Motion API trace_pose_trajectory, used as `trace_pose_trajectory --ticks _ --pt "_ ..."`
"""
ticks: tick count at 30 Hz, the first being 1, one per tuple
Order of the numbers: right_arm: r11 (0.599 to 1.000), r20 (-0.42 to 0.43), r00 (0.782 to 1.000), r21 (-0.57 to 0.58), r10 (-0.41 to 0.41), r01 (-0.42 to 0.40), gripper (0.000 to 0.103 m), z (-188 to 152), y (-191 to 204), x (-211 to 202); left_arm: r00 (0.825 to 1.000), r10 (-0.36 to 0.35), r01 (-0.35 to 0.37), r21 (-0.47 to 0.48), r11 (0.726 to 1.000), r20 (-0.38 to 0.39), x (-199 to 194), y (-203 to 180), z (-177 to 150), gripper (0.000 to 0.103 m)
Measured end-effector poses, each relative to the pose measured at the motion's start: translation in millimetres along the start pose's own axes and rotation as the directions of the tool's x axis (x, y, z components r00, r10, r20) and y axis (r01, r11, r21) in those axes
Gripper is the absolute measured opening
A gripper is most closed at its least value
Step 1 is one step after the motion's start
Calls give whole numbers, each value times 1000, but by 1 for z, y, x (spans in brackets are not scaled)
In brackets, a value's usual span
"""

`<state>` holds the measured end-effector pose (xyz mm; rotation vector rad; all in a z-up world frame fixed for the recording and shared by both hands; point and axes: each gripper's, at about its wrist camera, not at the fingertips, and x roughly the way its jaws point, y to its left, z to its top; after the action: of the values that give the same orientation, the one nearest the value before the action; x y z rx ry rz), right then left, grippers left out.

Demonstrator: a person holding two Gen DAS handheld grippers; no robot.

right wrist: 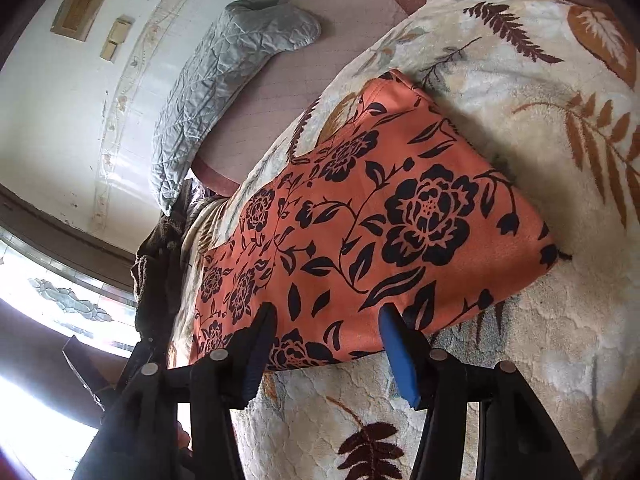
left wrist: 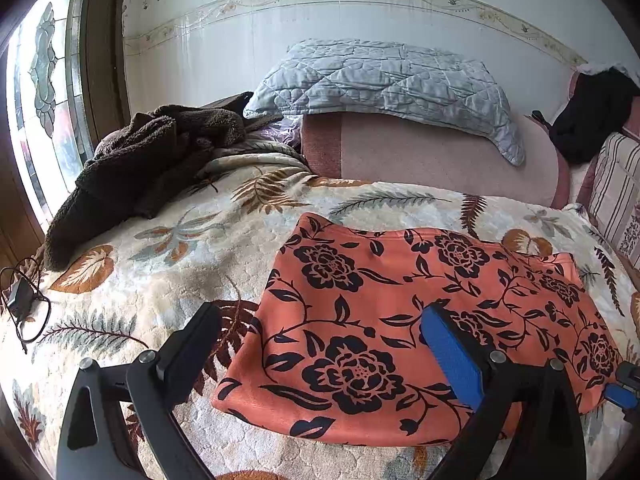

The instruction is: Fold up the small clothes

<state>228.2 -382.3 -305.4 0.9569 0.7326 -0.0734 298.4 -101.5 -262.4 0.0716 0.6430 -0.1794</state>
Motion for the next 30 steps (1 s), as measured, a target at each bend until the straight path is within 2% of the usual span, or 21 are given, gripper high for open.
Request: trace_pose_trajectory --ticks 9,12,14,16,18,20,23,26,27,28,30 --pt "999 -15 1000 28 -17 18 57 1 -15 -3 1000 -9 9 5 1000 4 -2 1 -1 101" --pt "999 -25 999 28 -23 23 57 0 -20 -4 1000 -23 23 20 1000 -17 -3 2 -5 101" --pt "999 -31 999 36 -20 22 57 -1 -25 -5 996 -59 61 22 998 -59 -1 3 -12 101" --pt "998 -37 999 53 -12 14 57 0 -31 -8 982 -121 122 3 993 -142 5 6 -20 101" --pt "997 -39 999 79 7 -4 57 2 -37 -10 953 -189 180 -61 982 -237 12 11 -30 101" --pt "994 -35 999 107 26 -22 57 3 -42 -12 927 -235 207 -126 970 -292 18 16 -38 101" --pt "988 -35 998 150 46 -40 57 7 -48 -11 896 -260 197 -201 960 -361 31 22 -46 101" --pt "982 -35 998 184 58 -51 57 9 -53 -9 879 -273 164 -289 943 -392 43 32 -50 101" --pt "981 -37 998 188 57 -49 57 9 -53 -8 877 -267 146 -308 940 -400 47 35 -50 101" --pt "980 -36 998 191 57 -49 57 9 -53 -8 883 -247 121 -315 941 -398 48 37 -50 101" --pt "985 -14 999 165 48 -45 57 10 -47 -11 924 -146 47 -275 960 -354 43 38 -46 100"
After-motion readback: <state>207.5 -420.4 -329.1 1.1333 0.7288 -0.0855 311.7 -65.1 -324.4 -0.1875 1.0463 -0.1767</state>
